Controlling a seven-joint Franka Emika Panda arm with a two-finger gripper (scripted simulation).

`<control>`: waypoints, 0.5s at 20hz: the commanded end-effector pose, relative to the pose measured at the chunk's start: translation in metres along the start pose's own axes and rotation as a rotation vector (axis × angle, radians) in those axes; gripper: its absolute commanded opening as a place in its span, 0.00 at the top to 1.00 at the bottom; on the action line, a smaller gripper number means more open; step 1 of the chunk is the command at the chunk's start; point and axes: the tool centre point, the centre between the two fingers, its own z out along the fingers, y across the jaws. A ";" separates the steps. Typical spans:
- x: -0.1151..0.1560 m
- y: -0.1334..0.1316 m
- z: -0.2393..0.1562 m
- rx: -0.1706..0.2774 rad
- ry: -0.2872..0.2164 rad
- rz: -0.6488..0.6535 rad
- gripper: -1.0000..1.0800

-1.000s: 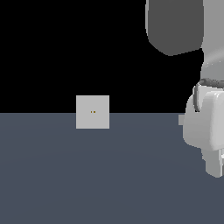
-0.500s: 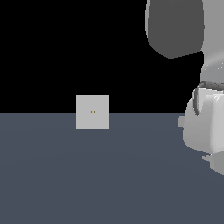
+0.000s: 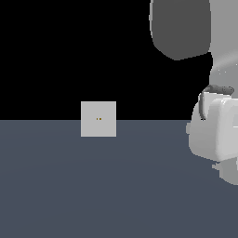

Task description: Plug the charger into the wall socket.

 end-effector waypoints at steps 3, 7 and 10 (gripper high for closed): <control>0.007 -0.013 -0.005 -0.001 0.001 0.021 1.00; 0.017 -0.030 -0.011 -0.002 0.001 0.051 1.00; 0.027 -0.046 -0.016 -0.003 0.001 0.079 1.00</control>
